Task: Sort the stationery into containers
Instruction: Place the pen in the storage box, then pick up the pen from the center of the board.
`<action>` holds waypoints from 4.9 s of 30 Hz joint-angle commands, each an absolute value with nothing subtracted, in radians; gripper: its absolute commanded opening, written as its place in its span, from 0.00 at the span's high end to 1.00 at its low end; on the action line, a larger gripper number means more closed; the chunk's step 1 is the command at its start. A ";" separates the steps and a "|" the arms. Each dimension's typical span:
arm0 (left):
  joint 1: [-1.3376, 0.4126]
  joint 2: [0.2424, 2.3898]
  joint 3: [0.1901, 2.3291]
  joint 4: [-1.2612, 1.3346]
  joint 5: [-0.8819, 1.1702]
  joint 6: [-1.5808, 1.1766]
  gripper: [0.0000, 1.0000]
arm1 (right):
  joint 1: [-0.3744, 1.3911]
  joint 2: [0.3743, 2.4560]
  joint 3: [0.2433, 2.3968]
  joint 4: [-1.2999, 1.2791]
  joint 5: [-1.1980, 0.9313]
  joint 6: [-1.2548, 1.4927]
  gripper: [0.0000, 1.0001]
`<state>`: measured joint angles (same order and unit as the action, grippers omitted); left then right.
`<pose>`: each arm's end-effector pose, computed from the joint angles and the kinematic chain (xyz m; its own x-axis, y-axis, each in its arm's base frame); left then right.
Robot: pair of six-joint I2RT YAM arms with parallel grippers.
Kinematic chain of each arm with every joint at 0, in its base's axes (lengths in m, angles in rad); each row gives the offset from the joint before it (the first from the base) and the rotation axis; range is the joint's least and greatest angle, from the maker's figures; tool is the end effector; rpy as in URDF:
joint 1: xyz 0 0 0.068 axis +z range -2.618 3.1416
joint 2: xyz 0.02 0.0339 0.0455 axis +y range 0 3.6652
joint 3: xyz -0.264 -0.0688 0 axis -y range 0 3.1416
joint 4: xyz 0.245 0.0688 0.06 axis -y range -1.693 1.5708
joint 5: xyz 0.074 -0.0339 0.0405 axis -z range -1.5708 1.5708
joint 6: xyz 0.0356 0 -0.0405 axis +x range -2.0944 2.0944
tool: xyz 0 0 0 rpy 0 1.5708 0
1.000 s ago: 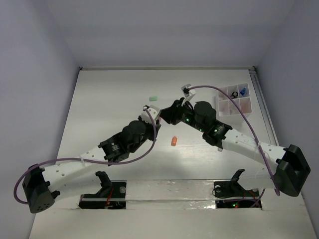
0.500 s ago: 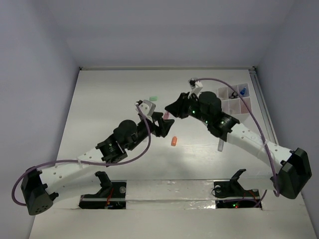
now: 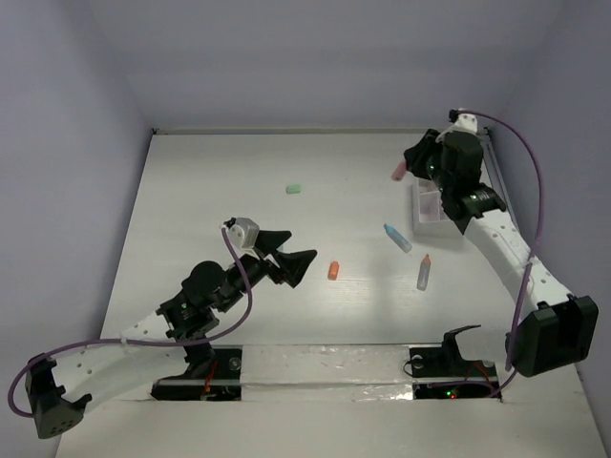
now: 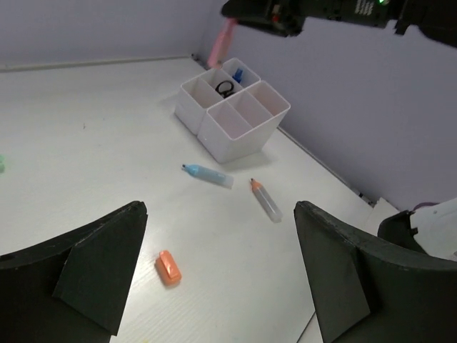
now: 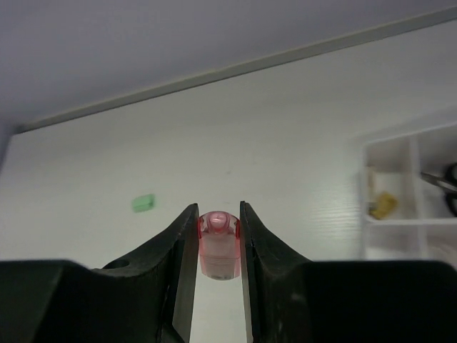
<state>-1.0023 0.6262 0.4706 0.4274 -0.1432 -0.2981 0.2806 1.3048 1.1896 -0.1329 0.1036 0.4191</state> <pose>0.0918 -0.1343 0.3189 -0.0851 -0.4068 -0.9096 0.7690 0.5536 -0.3195 0.2959 0.0815 0.3728 -0.2884 0.3381 -0.8958 -0.0676 0.9261 0.3713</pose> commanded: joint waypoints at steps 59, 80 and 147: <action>-1.008 0.529 0.311 0.417 -0.241 -0.314 0.01 | -0.011 1.269 1.123 -0.247 0.332 0.163 0.39; -1.008 0.517 0.279 0.453 -0.318 -0.318 0.01 | 0.360 1.612 1.305 -0.779 -0.084 0.123 0.31; -0.856 0.861 0.350 0.646 -0.174 -0.589 0.43 | 0.753 1.520 1.144 -0.043 -0.175 0.518 0.95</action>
<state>-0.9001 0.8547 0.3149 0.5823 -0.2260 -0.5411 0.7422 1.5700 1.1584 -0.1722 -0.1474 0.4683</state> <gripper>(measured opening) 0.572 0.308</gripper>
